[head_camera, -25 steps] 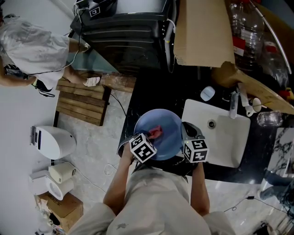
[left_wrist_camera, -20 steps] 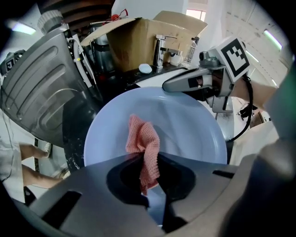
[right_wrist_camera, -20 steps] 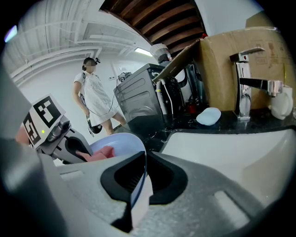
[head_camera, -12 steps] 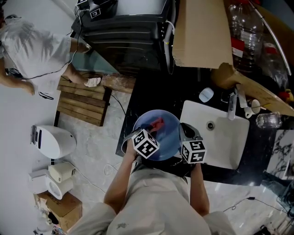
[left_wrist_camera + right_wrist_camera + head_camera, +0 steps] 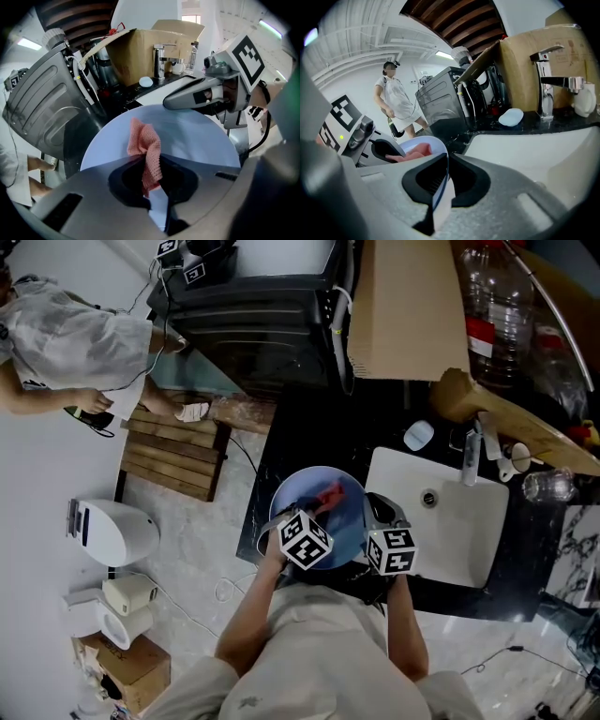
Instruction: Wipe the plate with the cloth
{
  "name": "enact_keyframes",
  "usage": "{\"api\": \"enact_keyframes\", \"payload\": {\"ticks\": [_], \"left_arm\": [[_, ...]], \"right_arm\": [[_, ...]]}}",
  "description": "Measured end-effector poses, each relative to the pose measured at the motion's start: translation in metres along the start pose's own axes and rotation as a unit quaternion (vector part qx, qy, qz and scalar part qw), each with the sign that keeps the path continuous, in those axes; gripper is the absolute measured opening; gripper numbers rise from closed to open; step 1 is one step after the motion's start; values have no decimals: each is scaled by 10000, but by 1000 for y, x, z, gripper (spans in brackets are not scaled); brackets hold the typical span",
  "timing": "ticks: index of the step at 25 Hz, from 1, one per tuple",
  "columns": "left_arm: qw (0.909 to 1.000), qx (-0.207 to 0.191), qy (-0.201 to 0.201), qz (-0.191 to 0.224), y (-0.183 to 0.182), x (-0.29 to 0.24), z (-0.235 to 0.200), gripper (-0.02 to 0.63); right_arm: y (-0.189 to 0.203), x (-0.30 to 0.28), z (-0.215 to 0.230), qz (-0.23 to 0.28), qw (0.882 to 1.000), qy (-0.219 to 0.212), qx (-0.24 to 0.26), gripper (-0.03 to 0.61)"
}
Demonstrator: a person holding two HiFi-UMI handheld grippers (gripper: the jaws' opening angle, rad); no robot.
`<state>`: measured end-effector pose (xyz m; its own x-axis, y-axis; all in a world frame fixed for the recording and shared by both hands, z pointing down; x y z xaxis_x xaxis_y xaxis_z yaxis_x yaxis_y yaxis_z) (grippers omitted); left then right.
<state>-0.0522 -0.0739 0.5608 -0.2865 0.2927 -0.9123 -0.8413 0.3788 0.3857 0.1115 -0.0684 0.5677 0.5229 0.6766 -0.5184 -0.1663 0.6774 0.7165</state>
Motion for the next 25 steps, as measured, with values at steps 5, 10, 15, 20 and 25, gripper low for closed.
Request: {"api": "enact_keyframes", "payload": {"ticks": [5,10,15,20,25], "left_arm": [[9999,-118,54,29,-2,1,10,34],[9993,-162,-251,211,3,7,16,34],[9963,45,-554,662,7,23,16,34],[9865,230,-1009,1273,9,46,6,34],[9731,453,-1354,1806,13,67,0,34]], "right_arm": [[-1,0,0,-91,9996,-64,262,15],[-9,9,-10,56,9956,175,917,16],[-21,25,-22,304,9904,180,1335,16],[-22,36,-36,323,9879,38,1518,16],[-23,46,-48,443,9862,-77,1593,15]]}}
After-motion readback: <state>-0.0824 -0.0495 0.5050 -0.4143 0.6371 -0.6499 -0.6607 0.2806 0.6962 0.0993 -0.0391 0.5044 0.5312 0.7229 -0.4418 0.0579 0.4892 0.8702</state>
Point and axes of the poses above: the fingertips, and each gripper's own axes: x backward along the fingers, z to its right, y out of its underside, the point moved 9 cm from there along x, backward along the fingers, and after that the axes turned 8 degrees about -x, right-handed, at the moved point
